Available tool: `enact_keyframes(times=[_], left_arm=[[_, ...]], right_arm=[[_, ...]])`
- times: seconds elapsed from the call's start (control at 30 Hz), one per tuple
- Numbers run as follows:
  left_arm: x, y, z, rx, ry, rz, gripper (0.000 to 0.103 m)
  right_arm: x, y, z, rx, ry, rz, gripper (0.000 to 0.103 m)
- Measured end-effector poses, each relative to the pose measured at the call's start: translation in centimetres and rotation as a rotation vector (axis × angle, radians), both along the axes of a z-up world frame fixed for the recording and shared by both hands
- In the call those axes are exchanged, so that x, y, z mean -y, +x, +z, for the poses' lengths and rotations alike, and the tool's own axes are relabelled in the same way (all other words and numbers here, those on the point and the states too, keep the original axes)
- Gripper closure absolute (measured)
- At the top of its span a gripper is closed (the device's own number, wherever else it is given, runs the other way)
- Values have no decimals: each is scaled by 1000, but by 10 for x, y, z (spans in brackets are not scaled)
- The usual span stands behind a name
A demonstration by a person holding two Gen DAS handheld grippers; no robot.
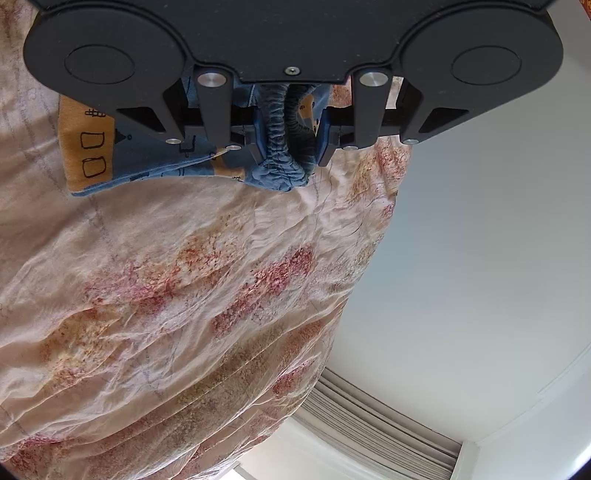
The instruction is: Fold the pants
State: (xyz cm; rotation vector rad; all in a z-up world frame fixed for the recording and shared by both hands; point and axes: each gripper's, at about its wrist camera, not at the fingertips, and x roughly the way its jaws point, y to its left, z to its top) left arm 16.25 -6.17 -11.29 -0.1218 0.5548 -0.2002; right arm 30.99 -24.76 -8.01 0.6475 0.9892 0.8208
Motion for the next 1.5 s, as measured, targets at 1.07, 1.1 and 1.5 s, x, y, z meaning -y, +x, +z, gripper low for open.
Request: enact_keyframes(times=[1.07,1.1,1.5], left_arm=[[79,20,-37,-52,158,-91,60],[82,15,-36,-51,160,-105,56],[10,-33,-21,-55,54,-18,39]], right_arm=[[70,8,-47,-31,-95,-76,66],[70,7,-45,-16,-122,-77,66],[39,-27,-8,247,-405,18,40]])
